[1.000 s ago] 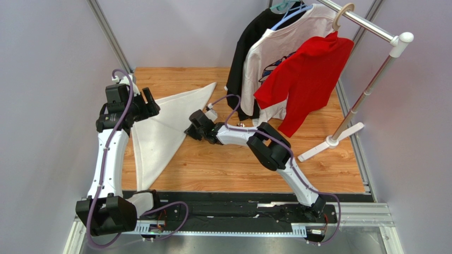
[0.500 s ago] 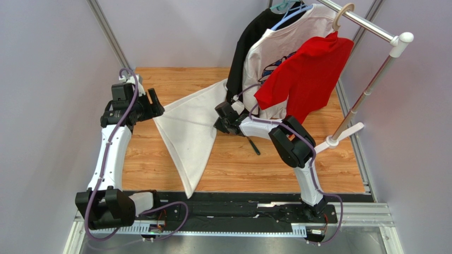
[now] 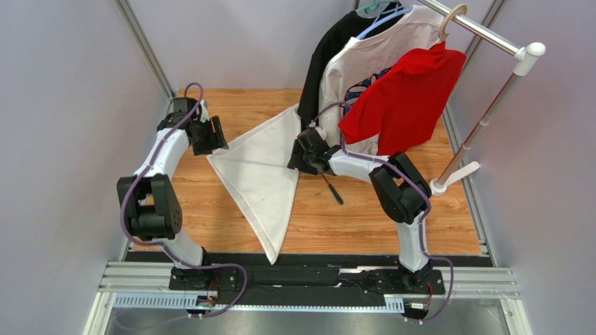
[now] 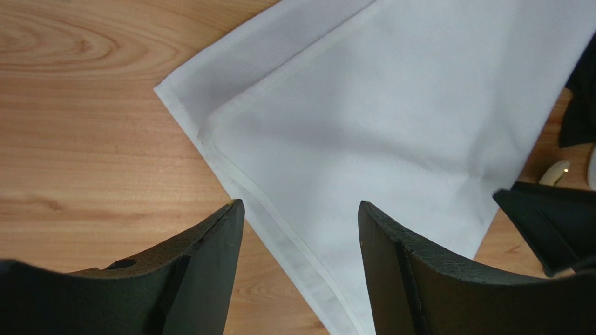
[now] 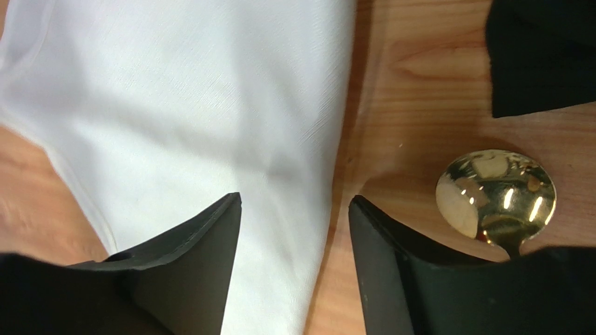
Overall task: Fold the napkin, place the utensils inside, and roll it up
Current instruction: Fold the napkin
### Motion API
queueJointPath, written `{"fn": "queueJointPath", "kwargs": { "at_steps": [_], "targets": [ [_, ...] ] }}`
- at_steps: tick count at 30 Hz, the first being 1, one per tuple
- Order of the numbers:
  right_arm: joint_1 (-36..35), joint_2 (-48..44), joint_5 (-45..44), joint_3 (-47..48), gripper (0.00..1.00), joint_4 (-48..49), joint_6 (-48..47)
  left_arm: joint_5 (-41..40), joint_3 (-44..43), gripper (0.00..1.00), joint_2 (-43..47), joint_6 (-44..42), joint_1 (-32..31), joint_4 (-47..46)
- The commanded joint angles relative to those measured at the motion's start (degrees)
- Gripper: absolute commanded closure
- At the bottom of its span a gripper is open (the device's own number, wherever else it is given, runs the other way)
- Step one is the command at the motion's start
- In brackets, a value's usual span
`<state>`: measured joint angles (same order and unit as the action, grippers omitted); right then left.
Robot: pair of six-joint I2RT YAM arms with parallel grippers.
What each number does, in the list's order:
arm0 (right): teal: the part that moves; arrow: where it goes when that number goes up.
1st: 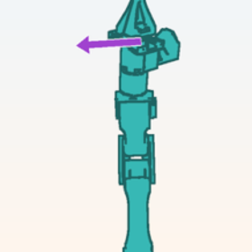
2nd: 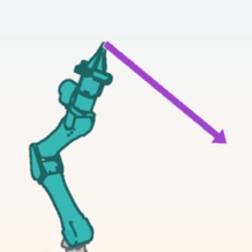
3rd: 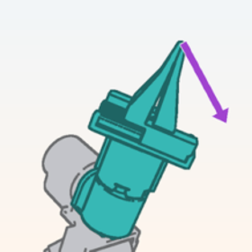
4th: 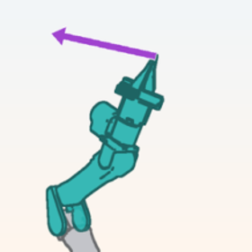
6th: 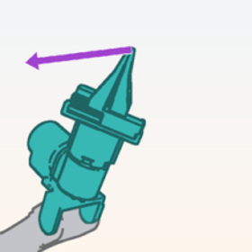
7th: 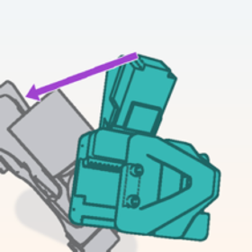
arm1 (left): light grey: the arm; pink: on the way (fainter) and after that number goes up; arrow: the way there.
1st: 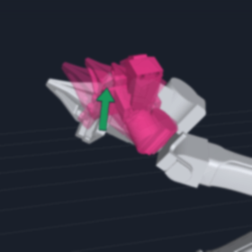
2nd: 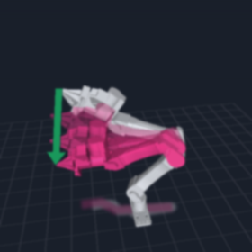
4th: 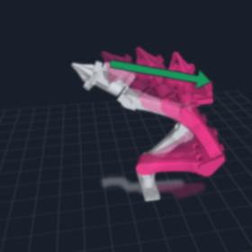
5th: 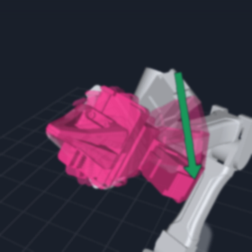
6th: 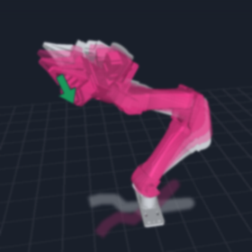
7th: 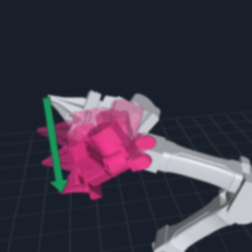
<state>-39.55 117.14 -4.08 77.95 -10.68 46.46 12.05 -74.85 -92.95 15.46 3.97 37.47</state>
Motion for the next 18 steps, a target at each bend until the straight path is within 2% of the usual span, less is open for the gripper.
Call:
{"fn": "queueJointPath", "kwargs": {
  "at_steps": [1, 2, 4, 8, 12, 18],
  "targets": [
    [0.09, -8.59, 7.67, -1.57, 0.33, -0.66, -10.85, 1.39, -3.20, 0.30, -3.98, -2.19, 1.13, -4.07],
    [0.09, -11.21, 8.72, -2.62, 0.29, -1.01, -12.78, 1.31, -3.37, 0.30, -4.69, -2.71, 1.39, -5.12],
    [0.09, -13.95, 9.26, -3.94, 0.27, -1.80, -14.02, 0.34, -4.60, 0.30, -7.06, -3.24, 2.53, -5.83],
    [0.18, -20.36, 10.40, -8.86, 0.27, -2.33, -14.46, 0.34, -6.36, 0.33, -10.58, -5.09, 5.08, -4.25],
    [0.09, -26.16, 11.46, -14.30, 0.27, -2.15, -13.41, 1.04, -3.91, 0.34, -10.59, -5.36, 6.84, -5.92],
    [0.09, -29.86, 13.04, -17.13, 0.27, -2.16, -11.92, 3.15, -3.90, 0.36, -12.86, -5.88, 6.84, -4.96]
  ]
}}
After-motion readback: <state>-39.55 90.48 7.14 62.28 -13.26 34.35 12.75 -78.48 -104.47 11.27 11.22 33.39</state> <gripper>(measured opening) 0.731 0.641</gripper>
